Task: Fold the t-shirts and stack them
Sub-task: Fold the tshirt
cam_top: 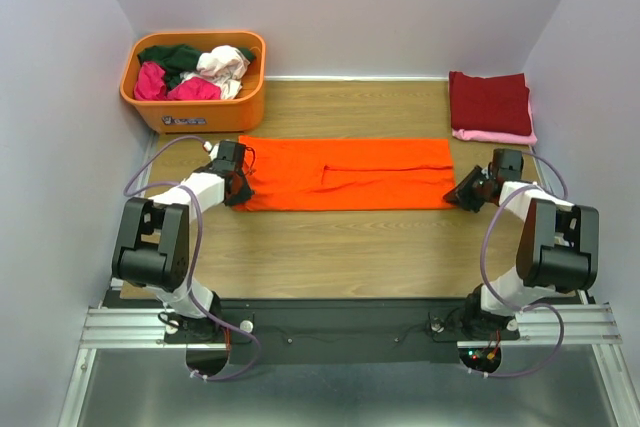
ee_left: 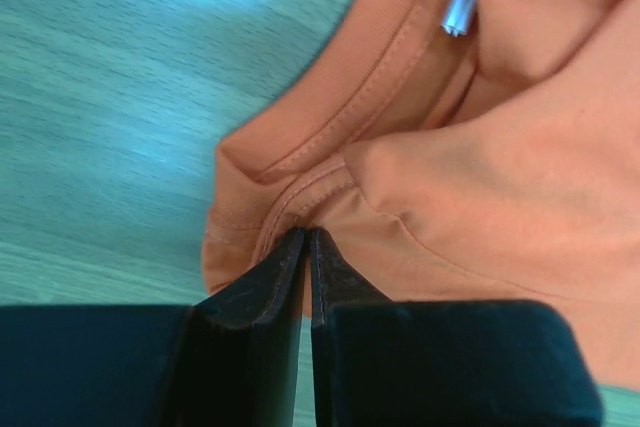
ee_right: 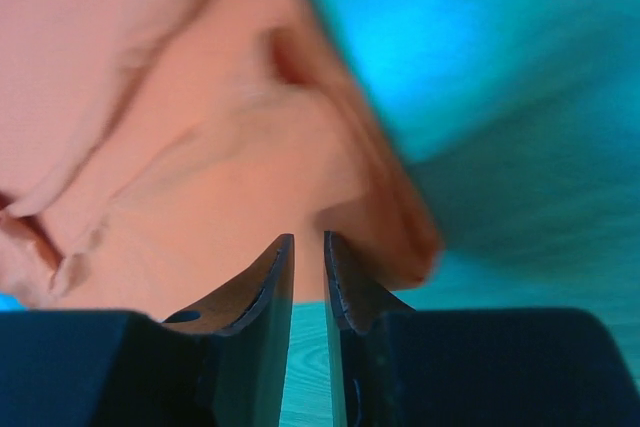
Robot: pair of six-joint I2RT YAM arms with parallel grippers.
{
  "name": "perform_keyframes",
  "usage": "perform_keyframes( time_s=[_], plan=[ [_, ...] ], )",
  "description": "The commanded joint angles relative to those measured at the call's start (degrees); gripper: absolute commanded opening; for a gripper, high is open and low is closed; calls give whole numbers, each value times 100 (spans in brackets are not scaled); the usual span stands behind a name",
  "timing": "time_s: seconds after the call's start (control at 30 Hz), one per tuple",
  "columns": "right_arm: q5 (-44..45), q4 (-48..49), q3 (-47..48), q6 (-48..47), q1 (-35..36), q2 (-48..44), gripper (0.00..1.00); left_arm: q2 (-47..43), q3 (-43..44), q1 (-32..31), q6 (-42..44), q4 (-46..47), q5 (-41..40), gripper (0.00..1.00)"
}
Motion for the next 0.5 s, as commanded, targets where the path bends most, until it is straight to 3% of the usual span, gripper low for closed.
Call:
perform_keyframes(
  time_s=[0.0,0.23,0.3,0.47],
  plan=[
    [172,44,-160,-130,-330,194,23,246,48,238,135,-257,-387,18],
    [332,-53,-284,-174,-576,221,23,141,136,467,206,-424,-423,19],
    [261,-271,-135,-271,-576,90,23,10,189,467,214,-477,-327,24],
    [567,-887,445,-833,-139,-385,28,-649,382,424,171,-618,-221,48]
  ],
)
